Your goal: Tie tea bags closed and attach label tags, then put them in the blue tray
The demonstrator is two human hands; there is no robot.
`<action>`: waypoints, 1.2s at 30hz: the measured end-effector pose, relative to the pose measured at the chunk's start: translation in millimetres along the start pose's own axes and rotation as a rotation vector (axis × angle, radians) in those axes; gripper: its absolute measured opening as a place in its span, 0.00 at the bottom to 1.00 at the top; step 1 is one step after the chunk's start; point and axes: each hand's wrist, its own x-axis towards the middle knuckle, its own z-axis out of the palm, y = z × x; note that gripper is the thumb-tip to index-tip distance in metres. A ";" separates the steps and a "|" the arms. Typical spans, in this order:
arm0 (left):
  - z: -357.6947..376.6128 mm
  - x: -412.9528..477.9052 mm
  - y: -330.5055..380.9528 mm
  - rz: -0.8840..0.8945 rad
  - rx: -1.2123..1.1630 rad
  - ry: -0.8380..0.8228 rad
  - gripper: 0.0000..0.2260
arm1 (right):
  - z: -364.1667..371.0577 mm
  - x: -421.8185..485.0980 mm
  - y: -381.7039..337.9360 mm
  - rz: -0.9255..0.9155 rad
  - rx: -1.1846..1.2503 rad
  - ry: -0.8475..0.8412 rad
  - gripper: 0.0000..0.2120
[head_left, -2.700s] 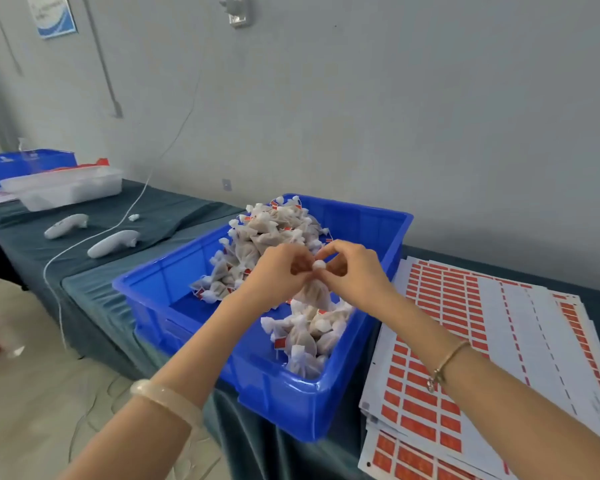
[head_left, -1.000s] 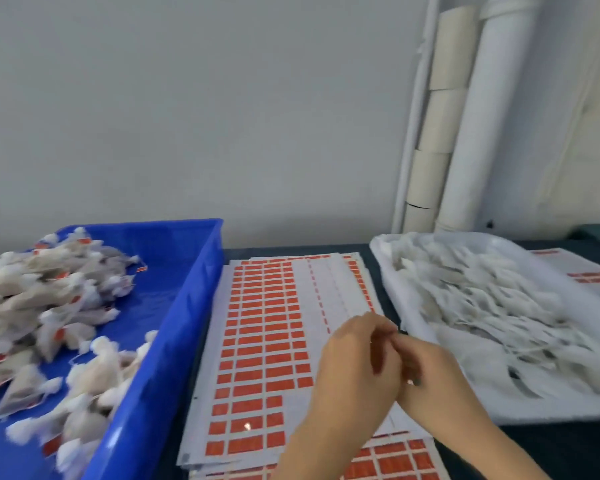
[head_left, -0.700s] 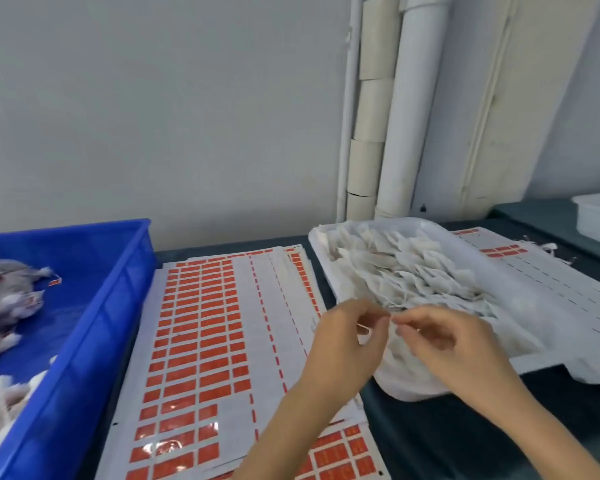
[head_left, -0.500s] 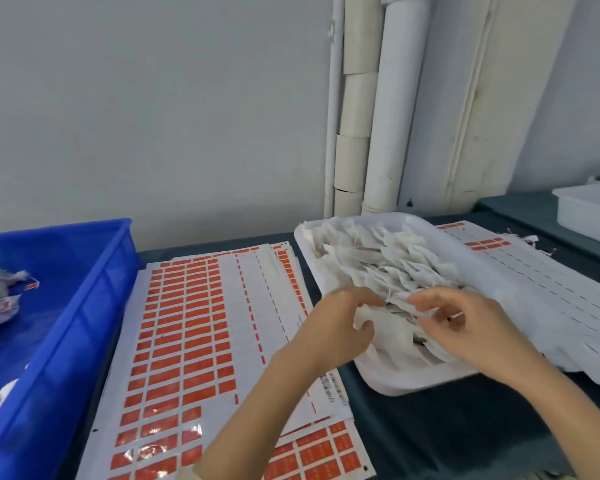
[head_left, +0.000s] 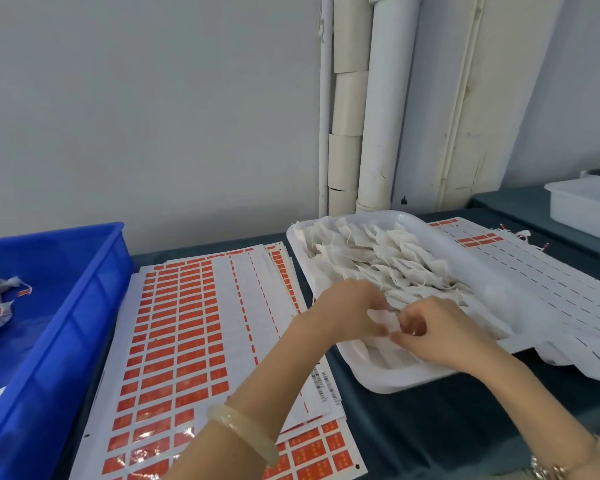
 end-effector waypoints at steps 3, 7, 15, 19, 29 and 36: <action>0.0 2.5 2.1 0.021 0.023 0.076 0.06 | 0.4 2.6 -1.0 -0.003 0.076 0.085 0.07; -9.6 5.7 0.0 0.065 -0.221 0.200 0.14 | -9.0 6.7 -3.3 -0.121 0.250 0.312 0.01; -14.5 15.9 -15.1 -0.089 -0.609 0.062 0.07 | -24.3 19.7 -4.4 -0.143 0.340 0.243 0.03; -4.0 21.8 -20.5 -0.136 -0.292 0.099 0.03 | -9.5 29.3 -0.2 -0.062 0.289 0.072 0.06; -1.1 28.0 -29.3 -0.171 -0.208 0.192 0.07 | 3.5 44.8 1.4 -0.007 0.307 0.263 0.07; -8.1 21.9 -37.7 -0.152 -0.233 0.321 0.09 | -9.6 41.8 2.0 -0.072 0.347 0.289 0.04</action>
